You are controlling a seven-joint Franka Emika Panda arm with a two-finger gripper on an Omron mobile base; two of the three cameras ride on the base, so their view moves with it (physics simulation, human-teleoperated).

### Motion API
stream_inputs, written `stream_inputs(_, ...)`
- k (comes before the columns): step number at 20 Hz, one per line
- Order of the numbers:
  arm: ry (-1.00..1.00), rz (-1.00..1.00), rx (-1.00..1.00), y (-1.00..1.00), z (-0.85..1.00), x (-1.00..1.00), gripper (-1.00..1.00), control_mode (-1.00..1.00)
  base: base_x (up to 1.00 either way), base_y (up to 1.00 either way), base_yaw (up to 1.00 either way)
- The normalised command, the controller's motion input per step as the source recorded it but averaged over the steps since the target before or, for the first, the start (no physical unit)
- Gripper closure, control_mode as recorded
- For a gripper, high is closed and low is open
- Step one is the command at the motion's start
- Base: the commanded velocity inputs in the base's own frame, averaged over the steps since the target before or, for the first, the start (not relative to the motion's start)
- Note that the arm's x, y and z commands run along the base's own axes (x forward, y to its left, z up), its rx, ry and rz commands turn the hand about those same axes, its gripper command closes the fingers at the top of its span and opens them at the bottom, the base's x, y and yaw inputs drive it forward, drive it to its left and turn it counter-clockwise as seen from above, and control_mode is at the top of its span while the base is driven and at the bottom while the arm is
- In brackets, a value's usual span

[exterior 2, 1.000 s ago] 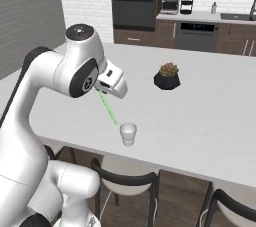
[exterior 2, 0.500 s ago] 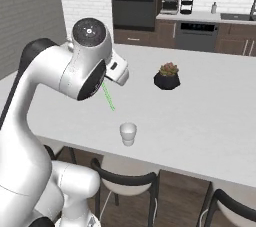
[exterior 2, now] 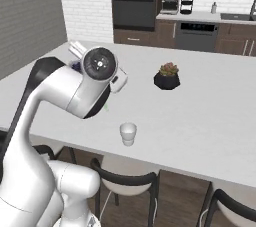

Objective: Take a straw from the drawer in front and place it inside the glass cup on the dining counter.

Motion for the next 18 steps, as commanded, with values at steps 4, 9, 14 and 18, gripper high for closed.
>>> stream_inputs(4, -0.12, 0.00, 0.05, 0.10, -0.35, 0.02, 1.00, -1.00, 0.00, 0.00, 0.00)
stream_inputs(9, -0.01, 0.00, 0.01, 0.00, -0.36, 0.10, 1.00, -1.00, 0.00, 0.00, 0.00)
stream_inputs(14, 0.04, 0.00, 0.02, 0.00, -0.30, 0.18, 1.00, -1.00, 0.00, 0.00, 0.00)
stream_inputs(18, 0.12, 0.00, 0.05, -0.11, -0.26, 0.37, 1.00, -1.00, 0.00, 0.00, 0.00)
